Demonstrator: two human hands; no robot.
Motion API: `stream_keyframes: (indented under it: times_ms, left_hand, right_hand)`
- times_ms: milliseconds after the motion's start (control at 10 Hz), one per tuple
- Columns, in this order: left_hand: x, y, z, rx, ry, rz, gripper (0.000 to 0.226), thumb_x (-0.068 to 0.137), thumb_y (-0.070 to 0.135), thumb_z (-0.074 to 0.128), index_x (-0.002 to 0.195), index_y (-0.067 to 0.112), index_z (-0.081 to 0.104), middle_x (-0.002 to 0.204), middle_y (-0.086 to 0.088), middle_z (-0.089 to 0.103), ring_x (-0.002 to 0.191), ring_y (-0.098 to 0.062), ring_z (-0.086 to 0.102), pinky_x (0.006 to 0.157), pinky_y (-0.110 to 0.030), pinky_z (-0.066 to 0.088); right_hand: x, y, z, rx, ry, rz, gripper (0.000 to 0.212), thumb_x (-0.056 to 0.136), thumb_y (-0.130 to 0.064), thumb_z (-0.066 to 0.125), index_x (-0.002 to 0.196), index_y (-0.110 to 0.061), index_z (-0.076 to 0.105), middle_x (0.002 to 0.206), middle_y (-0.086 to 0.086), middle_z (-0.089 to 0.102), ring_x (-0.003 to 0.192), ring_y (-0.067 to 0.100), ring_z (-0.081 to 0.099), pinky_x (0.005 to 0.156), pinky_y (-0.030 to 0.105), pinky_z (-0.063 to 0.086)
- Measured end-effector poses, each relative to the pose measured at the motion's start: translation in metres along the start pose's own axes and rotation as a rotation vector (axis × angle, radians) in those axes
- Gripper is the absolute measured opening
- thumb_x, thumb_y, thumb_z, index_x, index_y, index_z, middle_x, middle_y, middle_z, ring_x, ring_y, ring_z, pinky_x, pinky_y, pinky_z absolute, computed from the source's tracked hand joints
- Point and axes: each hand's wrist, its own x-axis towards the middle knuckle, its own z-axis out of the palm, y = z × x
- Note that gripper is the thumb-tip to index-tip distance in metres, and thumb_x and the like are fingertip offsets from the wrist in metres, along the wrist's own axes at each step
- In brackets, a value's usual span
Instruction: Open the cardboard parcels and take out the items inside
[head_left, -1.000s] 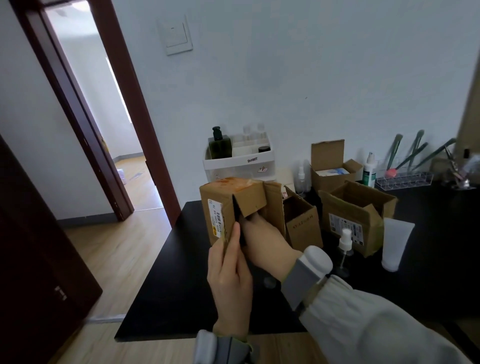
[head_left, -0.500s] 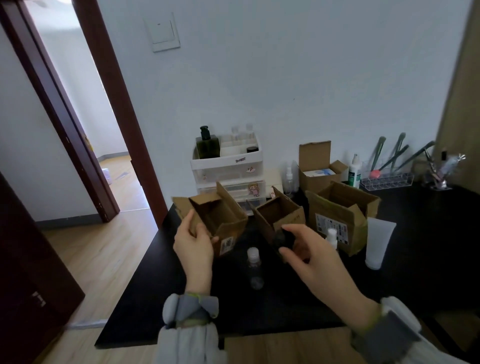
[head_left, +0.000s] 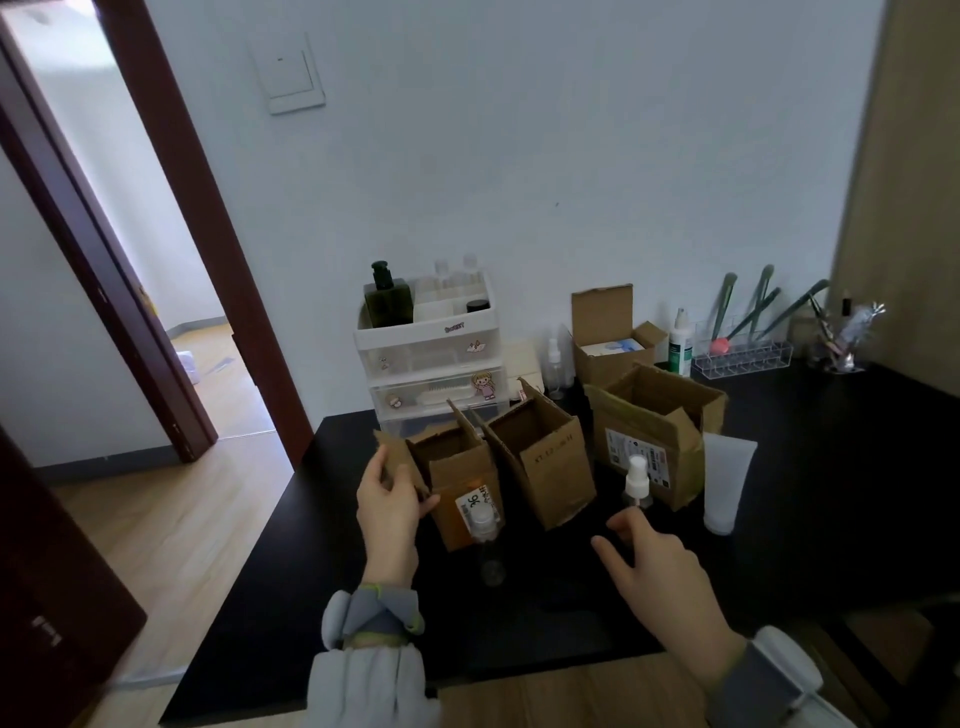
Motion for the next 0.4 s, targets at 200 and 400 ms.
stream_keyframes:
  times_ms: [200,400]
  left_hand:
    - [-0.011,0.012,-0.008,0.231,0.051,0.145,0.061,0.092,0.035,0.054,0.146,0.035,0.025,0.144,-0.007,0.036,0.122,-0.026,0.047,0.093,-0.041,0.047]
    - [-0.049,0.061,-0.004,0.228,-0.098,0.552,0.023,0.088,0.034,0.059,0.110,0.041,0.059,0.108,0.013,0.064,0.093,0.002,0.059,0.079,-0.026,0.052]
  right_hand:
    - [-0.008,-0.005,-0.002,-0.021,-0.027,-0.021,0.041,0.092,-0.045,0.050,0.129,-0.029,0.047,0.118,-0.006,0.062,0.098,0.005,0.061,0.078,0.020,0.052]
    - [-0.009,-0.031,-0.048,0.329,0.055,-0.222,0.017,0.088,-0.035,0.056,0.105,-0.038,0.058,0.090,-0.012,0.067,0.077,-0.004,0.063,0.064,0.012,0.052]
